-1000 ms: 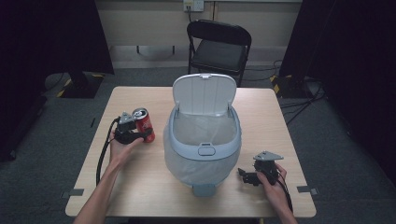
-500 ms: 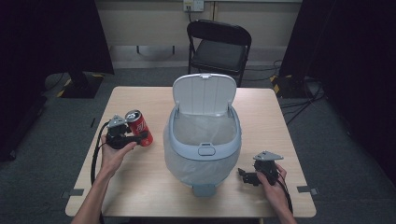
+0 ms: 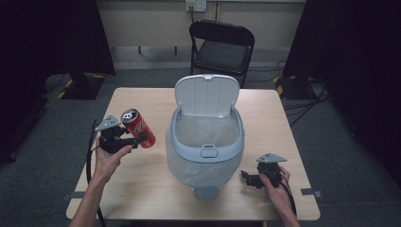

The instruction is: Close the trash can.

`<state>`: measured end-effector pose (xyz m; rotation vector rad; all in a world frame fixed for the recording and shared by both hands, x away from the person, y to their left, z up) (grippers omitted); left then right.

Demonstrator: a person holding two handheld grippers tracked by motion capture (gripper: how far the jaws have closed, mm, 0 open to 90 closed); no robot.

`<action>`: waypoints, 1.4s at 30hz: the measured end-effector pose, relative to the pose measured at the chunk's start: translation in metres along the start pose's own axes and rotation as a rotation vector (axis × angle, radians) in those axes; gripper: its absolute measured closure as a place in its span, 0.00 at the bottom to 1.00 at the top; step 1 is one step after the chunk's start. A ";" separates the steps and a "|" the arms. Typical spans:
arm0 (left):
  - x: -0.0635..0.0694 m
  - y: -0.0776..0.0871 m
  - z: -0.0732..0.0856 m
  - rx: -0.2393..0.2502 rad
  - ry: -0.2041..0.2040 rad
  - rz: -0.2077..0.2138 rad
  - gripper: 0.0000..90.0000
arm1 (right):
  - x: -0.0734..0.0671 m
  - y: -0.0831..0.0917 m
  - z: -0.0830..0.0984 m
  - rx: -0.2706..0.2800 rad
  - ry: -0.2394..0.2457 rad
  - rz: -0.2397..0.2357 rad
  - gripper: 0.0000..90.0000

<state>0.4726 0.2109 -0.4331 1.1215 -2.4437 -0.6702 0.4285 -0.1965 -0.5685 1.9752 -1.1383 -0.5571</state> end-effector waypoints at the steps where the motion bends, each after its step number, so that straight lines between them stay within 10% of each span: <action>1: 0.005 0.003 -0.004 0.009 -0.008 0.008 0.38 | 0.000 0.000 0.000 0.000 0.000 0.000 0.13; 9: 0.029 0.031 -0.029 0.082 -0.057 0.042 0.38 | 0.000 0.000 0.000 0.000 0.000 0.000 0.13; 26: 0.036 0.083 -0.062 0.240 -0.050 0.079 0.38 | 0.000 0.000 0.000 0.000 0.000 -0.001 0.13; 42: 0.067 0.105 -0.106 0.359 -0.089 0.118 0.38 | 0.000 0.000 -0.001 -0.001 -0.001 -0.002 0.12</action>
Point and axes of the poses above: each handheld gripper's, and its own axes: y roughly backward along the jaws, z roughly out of its underside, x roughly to its right, the point moved 10 cm from there along -y, roughly forward along the jaws, and after that the axes turned 10 degrees about -x, right-handed, at the moved point
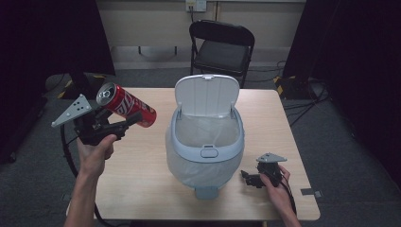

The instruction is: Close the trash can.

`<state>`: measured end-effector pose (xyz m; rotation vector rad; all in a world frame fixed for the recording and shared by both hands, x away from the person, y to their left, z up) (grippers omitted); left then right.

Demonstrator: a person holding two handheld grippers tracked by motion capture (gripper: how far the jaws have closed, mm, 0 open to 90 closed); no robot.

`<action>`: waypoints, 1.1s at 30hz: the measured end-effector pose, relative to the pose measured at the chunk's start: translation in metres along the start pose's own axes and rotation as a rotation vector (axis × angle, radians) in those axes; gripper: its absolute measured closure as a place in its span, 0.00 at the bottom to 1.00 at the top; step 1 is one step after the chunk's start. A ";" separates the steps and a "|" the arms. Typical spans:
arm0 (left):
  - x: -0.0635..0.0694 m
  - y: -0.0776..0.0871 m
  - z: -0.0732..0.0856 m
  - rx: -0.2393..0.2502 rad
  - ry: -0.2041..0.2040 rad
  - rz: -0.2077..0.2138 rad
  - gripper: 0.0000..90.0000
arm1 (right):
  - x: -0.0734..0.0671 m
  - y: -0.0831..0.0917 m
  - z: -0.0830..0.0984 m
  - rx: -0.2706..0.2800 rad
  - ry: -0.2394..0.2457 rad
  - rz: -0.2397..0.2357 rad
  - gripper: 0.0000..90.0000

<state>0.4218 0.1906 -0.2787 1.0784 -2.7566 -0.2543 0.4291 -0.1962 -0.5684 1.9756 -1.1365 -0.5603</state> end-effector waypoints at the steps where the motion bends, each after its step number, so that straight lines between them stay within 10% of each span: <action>1: 0.003 0.000 -0.005 0.010 -0.001 0.010 0.38 | 0.000 0.000 0.000 0.000 0.000 0.000 0.12; 18: 0.047 -0.013 -0.046 0.078 -0.065 0.126 0.38 | 0.000 0.000 0.000 0.000 0.000 0.000 0.12; 33: 0.092 -0.065 -0.054 -0.012 -0.093 0.289 0.38 | 0.000 0.000 0.000 0.000 0.001 0.000 0.12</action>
Point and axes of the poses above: each handheld gripper's, and its own axes: y roughly backward along the jaws, z roughly out of its underside, x roughly to its right, the point moved 10 cm from there along -y, roughly forward along the jaws, and after that the axes turned 10 degrees about -x, right-handed, at the moved point
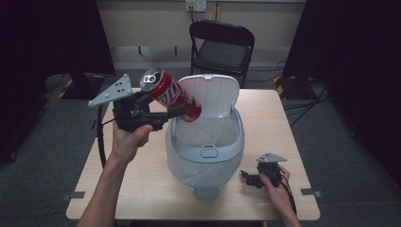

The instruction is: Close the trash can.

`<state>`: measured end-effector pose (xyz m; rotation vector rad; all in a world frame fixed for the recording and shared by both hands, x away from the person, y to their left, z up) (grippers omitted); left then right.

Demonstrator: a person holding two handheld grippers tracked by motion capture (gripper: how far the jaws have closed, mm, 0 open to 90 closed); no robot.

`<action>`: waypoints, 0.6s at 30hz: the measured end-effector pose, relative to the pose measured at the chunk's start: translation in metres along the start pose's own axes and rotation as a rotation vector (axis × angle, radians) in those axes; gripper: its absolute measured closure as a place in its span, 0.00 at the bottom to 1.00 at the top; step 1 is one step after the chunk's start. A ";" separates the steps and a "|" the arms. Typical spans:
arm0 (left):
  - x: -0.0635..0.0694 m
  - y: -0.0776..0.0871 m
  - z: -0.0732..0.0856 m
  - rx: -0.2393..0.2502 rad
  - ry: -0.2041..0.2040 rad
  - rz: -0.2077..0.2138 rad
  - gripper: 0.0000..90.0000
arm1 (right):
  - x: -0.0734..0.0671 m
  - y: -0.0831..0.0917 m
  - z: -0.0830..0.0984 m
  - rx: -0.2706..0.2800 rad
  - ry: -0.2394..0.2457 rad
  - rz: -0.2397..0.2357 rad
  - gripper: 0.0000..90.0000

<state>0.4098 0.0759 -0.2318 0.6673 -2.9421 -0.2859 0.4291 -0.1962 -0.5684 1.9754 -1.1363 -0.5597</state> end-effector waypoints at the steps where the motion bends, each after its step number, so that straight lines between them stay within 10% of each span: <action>1: 0.001 -0.004 0.000 -0.007 0.009 0.003 0.38 | 0.000 0.000 0.000 0.000 0.000 0.000 0.12; 18: 0.006 -0.047 0.024 -0.166 0.022 0.090 0.33 | 0.000 0.000 0.000 0.000 0.000 0.000 0.12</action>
Point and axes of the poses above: each handheld gripper's, and its own axes: y roughly backward along the jaws, z roughly out of its underside, x roughly to its right, the point moved 10 cm from there along -y, roughly forward along the jaws, and after that the axes turned 10 degrees about -x, right-handed, at the moved point
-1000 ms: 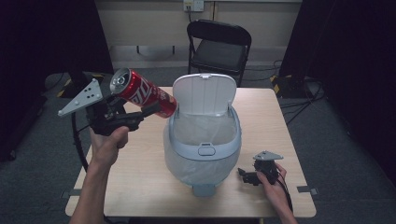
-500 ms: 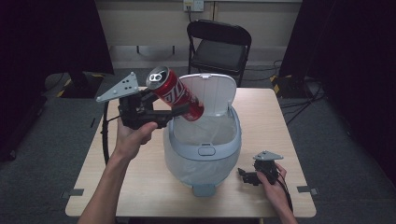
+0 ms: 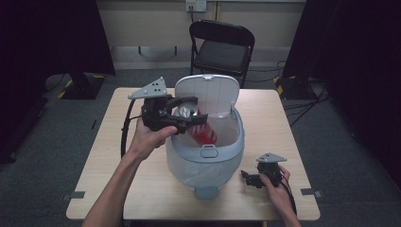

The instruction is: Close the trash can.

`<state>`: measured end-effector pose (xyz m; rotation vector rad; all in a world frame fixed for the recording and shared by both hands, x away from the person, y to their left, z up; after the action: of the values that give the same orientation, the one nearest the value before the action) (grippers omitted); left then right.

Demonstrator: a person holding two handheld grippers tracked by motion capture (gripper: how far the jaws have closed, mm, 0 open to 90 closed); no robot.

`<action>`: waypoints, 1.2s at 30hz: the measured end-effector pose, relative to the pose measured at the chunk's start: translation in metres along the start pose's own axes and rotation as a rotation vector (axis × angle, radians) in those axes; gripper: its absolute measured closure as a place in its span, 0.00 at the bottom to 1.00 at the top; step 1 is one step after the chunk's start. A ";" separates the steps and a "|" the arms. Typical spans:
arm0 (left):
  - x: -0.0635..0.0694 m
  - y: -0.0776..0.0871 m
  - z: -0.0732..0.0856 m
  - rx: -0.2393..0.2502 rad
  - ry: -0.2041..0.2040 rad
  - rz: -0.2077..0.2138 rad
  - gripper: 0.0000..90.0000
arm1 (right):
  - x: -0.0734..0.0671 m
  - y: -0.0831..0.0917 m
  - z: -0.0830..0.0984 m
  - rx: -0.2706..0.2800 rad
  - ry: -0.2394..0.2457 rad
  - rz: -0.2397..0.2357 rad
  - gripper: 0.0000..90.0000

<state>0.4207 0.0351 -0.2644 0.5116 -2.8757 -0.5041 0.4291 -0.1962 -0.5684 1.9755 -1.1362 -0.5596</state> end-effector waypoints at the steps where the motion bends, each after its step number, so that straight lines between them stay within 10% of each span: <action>1: -0.001 0.001 0.000 0.008 0.008 0.001 0.33 | 0.000 0.000 0.000 0.000 0.000 0.000 0.12; 10: -0.032 0.040 0.013 0.030 0.018 -0.127 0.51 | 0.000 0.000 0.000 0.000 0.000 0.000 0.12; 22: -0.062 0.065 0.035 0.042 0.073 -0.195 0.61 | 0.000 0.000 0.000 -0.001 -0.001 0.000 0.12; 36: -0.103 0.069 0.032 0.038 0.135 -0.341 0.39 | 0.000 0.000 0.000 0.000 0.000 0.000 0.12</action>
<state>0.4881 0.1431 -0.2807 1.0109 -2.6827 -0.4429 0.4291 -0.1962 -0.5684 1.9751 -1.1363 -0.5594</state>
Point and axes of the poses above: each handheld gripper's, and its own axes: y roughly backward along the jaws, z roughly out of its underside, x roughly to its right, the point moved 10 cm from there along -y, roughly forward along the jaws, and after that the axes turned 10 degrees about -x, right-handed, at the moved point
